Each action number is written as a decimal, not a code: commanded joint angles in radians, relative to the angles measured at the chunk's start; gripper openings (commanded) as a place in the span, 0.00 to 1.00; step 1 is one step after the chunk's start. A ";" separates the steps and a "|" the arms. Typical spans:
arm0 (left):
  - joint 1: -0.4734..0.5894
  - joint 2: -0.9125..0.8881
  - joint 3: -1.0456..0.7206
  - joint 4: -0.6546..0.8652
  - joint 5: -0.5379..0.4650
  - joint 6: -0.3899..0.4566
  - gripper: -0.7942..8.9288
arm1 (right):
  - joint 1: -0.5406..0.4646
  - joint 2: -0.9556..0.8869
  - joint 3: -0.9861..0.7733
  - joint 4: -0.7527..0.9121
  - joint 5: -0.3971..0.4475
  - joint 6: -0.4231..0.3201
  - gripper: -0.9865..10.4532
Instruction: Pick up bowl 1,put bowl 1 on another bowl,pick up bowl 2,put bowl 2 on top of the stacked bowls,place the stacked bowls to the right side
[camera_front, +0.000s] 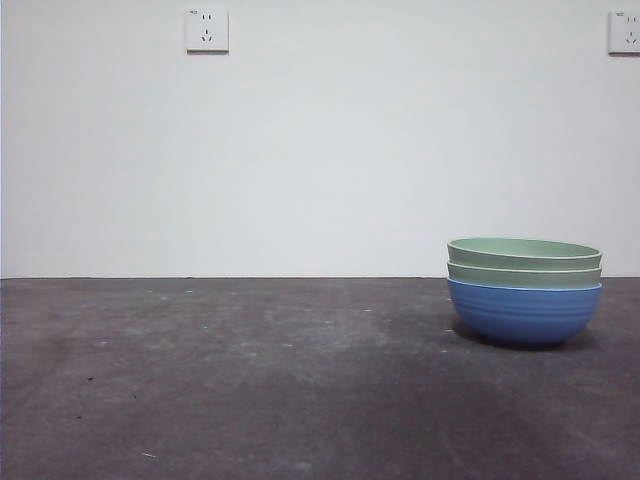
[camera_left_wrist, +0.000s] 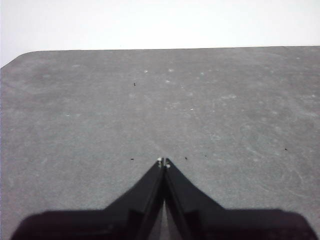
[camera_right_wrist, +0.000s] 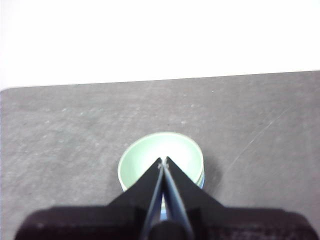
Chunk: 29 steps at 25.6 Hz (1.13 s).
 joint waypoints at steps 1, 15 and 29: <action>0.003 -0.003 -0.014 0.003 -0.001 -0.006 0.08 | 0.000 -0.073 -0.159 0.108 0.010 0.040 0.09; 0.003 -0.003 -0.014 0.003 -0.001 -0.006 0.08 | 0.000 -0.279 -0.446 0.150 0.082 0.066 0.09; 0.003 -0.003 -0.014 0.003 -0.001 -0.006 0.08 | 0.001 -0.303 -0.455 0.131 0.084 0.080 0.09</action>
